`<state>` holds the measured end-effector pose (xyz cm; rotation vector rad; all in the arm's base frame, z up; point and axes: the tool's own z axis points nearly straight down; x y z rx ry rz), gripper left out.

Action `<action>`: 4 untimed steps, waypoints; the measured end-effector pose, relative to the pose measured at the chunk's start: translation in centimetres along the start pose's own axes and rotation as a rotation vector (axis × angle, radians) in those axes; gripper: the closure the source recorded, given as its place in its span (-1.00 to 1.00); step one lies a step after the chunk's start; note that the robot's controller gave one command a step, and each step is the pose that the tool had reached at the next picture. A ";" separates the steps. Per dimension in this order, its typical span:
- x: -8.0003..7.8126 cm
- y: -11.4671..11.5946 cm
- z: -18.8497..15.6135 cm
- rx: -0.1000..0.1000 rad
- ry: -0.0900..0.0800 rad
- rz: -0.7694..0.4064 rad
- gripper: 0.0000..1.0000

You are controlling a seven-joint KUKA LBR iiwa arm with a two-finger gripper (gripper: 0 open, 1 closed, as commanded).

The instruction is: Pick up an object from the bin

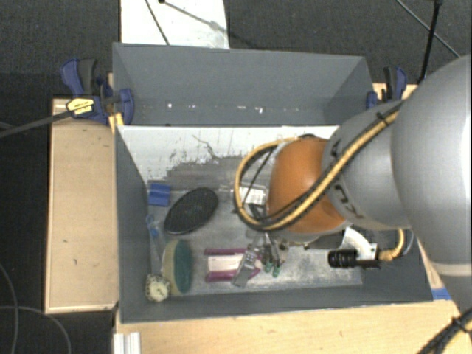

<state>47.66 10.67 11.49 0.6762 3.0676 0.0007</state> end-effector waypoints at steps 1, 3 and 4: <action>0.3 0.8 4.7 0.003 0.004 -0.008 -1.00; -2.9 2.5 4.5 -0.001 -0.001 0.090 1.00; -5.9 3.4 -16.4 -0.005 -0.007 0.122 1.00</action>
Offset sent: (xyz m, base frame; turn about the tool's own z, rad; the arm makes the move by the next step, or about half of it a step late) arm 0.0016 0.0082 -0.0444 -0.0086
